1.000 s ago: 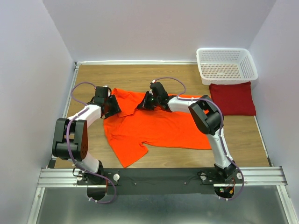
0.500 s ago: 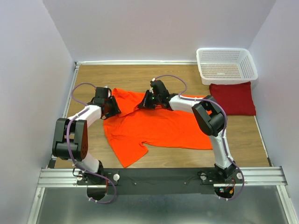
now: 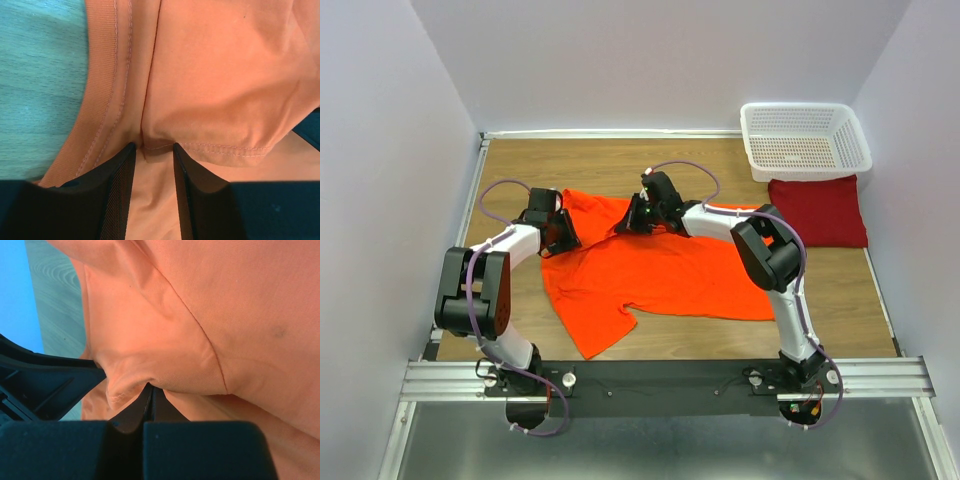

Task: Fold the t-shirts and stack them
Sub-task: Fold the tshirt

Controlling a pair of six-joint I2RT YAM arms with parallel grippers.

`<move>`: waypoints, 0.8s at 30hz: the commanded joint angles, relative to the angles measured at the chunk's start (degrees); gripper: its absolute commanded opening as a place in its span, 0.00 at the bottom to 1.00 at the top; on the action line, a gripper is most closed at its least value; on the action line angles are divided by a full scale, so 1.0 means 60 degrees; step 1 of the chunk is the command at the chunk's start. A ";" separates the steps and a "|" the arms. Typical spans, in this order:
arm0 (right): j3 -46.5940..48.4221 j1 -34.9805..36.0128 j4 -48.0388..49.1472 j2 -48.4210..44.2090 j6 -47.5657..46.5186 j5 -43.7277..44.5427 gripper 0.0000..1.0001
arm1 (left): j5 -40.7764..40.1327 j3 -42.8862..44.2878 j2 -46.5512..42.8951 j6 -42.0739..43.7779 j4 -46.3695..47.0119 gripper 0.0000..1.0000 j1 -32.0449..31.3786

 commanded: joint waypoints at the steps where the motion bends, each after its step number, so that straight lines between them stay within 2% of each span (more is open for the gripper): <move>1: 0.0202 0.0124 -0.0215 -0.0165 -0.0095 -0.0175 0.01 | -0.0053 -0.0116 0.0175 -0.0032 0.0068 0.44 -0.0044; 7: 0.0216 0.0139 -0.0230 -0.0180 -0.0109 -0.0175 0.01 | 0.0078 -0.0058 0.0000 -0.0003 -0.0048 0.41 -0.0059; 9: 0.0202 0.0139 -0.0230 -0.0194 -0.0124 -0.0160 0.01 | -0.0038 -0.0014 -0.0147 -0.0090 -0.0166 0.42 -0.0059; 11: 0.0201 0.0124 -0.0230 -0.0223 -0.0124 -0.0160 0.01 | -0.0461 -0.0057 -0.0454 -0.0192 -0.0312 0.48 -0.0074; 17: 0.0158 0.0139 -0.0230 -0.0209 -0.0109 -0.0146 0.01 | -0.0595 -0.0146 -0.0792 -0.0266 -0.0371 0.49 -0.0103; 24: 0.0128 0.0139 -0.0230 -0.0194 -0.0109 -0.0160 0.01 | -0.0596 -0.0058 -0.0514 -0.0252 -0.0386 0.38 -0.0235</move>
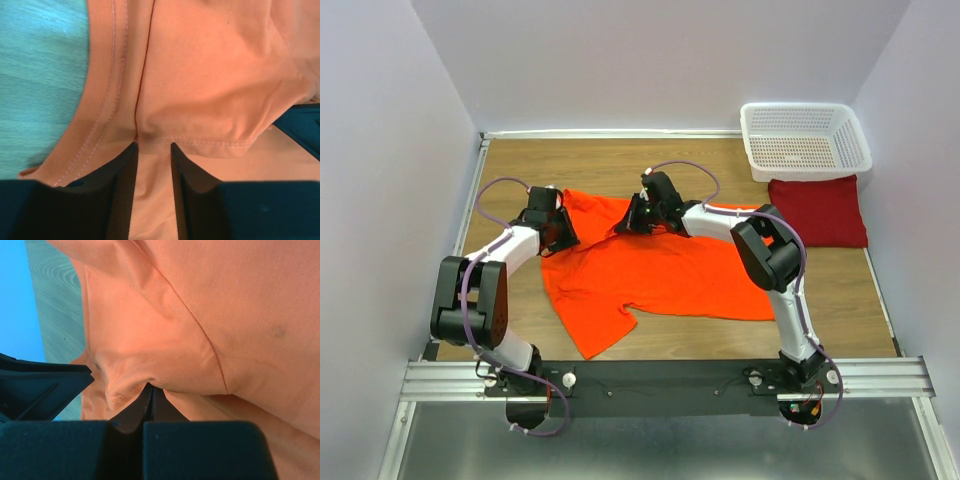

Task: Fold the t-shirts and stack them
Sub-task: Fold the tshirt

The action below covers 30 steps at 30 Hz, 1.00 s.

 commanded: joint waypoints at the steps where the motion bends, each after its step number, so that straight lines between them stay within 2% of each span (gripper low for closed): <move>1: 0.0125 0.0124 -0.0226 -0.0194 -0.0109 -0.0167 0.01 | -0.0159 -0.0029 0.0196 -0.0018 -0.0146 0.37 -0.0104; 14: 0.0139 0.0124 -0.0212 -0.0136 -0.0095 -0.0270 0.01 | -0.0260 -0.0043 0.0724 0.0040 0.0089 0.39 -0.0118; 18: 0.0154 0.0124 -0.0212 -0.0136 -0.0095 -0.0284 0.01 | -0.0231 0.0030 0.0710 0.0069 0.0074 0.36 -0.0118; 22: 0.0168 0.0124 -0.0226 -0.0165 -0.0124 -0.0256 0.01 | -0.0144 0.0074 0.0695 0.0098 0.0089 0.25 -0.0148; 25: 0.0081 0.0124 -0.0212 -0.0223 -0.0153 -0.0226 0.01 | -0.0129 0.0133 0.0637 0.0143 0.0075 0.12 -0.0162; 30: -0.0168 0.0139 -0.0226 -0.0501 -0.0299 -0.0197 0.01 | -0.0494 0.0454 0.0257 0.0303 -0.0276 0.04 -0.0162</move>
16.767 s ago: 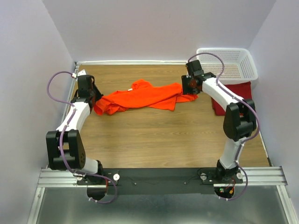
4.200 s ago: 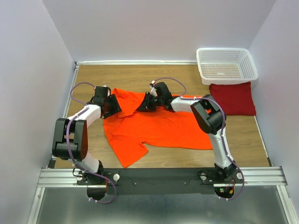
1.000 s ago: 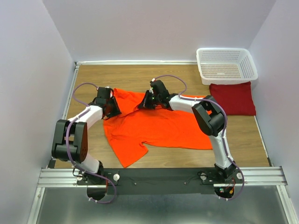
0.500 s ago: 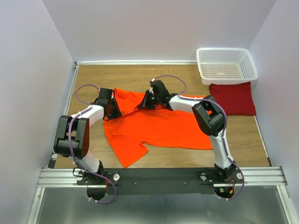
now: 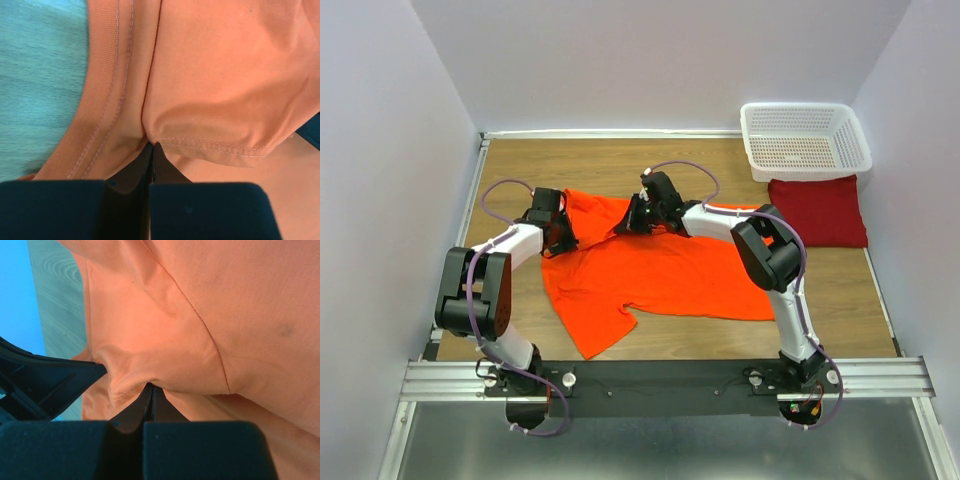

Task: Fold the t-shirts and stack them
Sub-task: Fold the tshirt

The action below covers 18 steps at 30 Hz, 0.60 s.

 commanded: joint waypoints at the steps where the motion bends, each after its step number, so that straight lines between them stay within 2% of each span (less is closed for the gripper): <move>1: -0.0237 0.0139 -0.0241 -0.0560 -0.0303 -0.0007 0.01 | -0.0607 0.0458 -0.0399 0.0245 -0.0448 0.02 -0.0071; 8: -0.0356 0.0051 -0.0751 -0.0897 -0.0684 -0.0241 0.01 | -0.0799 0.0898 -0.1059 0.0319 -0.1371 0.00 -0.0057; 18: -0.0282 -0.0066 -0.1426 -0.1102 -0.1197 -0.0666 0.01 | 0.0197 0.1235 -0.2055 -0.0149 -0.2895 0.00 -0.0071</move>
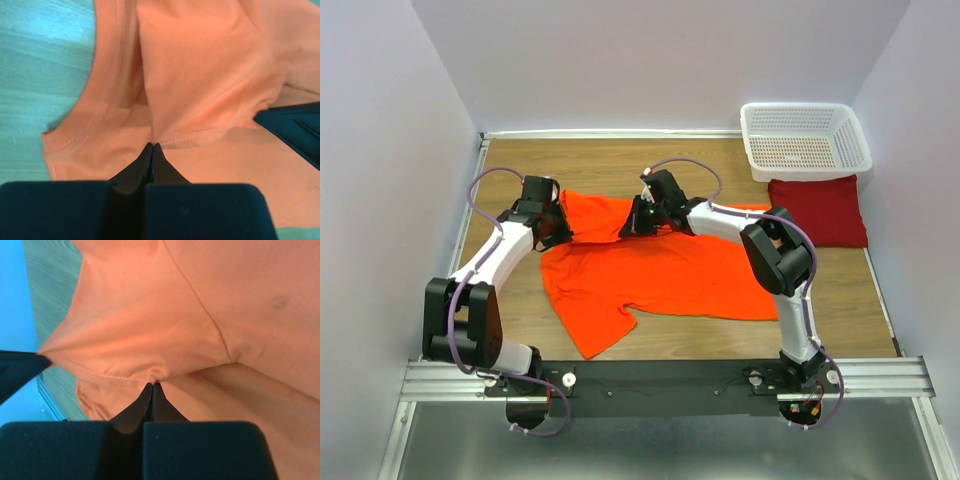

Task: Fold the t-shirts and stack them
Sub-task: Fold the tshirt

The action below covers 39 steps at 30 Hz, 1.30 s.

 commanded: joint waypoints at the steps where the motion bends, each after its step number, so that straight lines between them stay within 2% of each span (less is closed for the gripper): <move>1: 0.0053 -0.0052 -0.0626 -0.0425 -0.0483 -0.0346 0.01 | 0.0375 0.0342 -0.0660 -0.0241 -0.0953 0.00 -0.0046; 15: 0.0786 -0.0125 -0.2164 -0.0586 -0.1421 -0.0595 0.01 | 0.0917 0.0870 -0.0881 -0.0300 -0.1950 0.00 -0.0046; 24: 0.0815 -0.0198 -0.2911 -0.0733 -0.1787 -0.0961 0.01 | 0.1298 0.0519 -0.1013 -0.0241 -0.2273 0.00 -0.0046; 31: 0.0581 -0.0213 -0.3043 0.0071 -0.1992 -0.1414 0.01 | 0.2030 -0.1264 -0.0720 -0.0139 -0.1222 0.00 -0.0046; 36: 0.0639 -0.0213 -0.3073 0.0351 -0.2081 -0.1474 0.01 | 0.2031 -0.1839 -0.0324 -0.0138 -0.0692 0.02 -0.0046; 37: 0.0683 -0.0198 -0.3087 0.0351 -0.2110 -0.1416 0.04 | 0.2045 -0.1869 -0.0353 -0.0167 -0.0604 0.04 -0.0046; 38: 0.0698 -0.0213 -0.3116 0.0293 -0.2139 -0.1357 0.19 | 0.1988 -0.1825 -0.0484 -0.0226 -0.0589 0.11 -0.0031; 39: 0.0713 -0.0213 -0.3160 0.0235 -0.2183 -0.1328 0.28 | 0.1871 -0.1767 -0.0572 -0.0299 -0.0603 0.17 -0.0031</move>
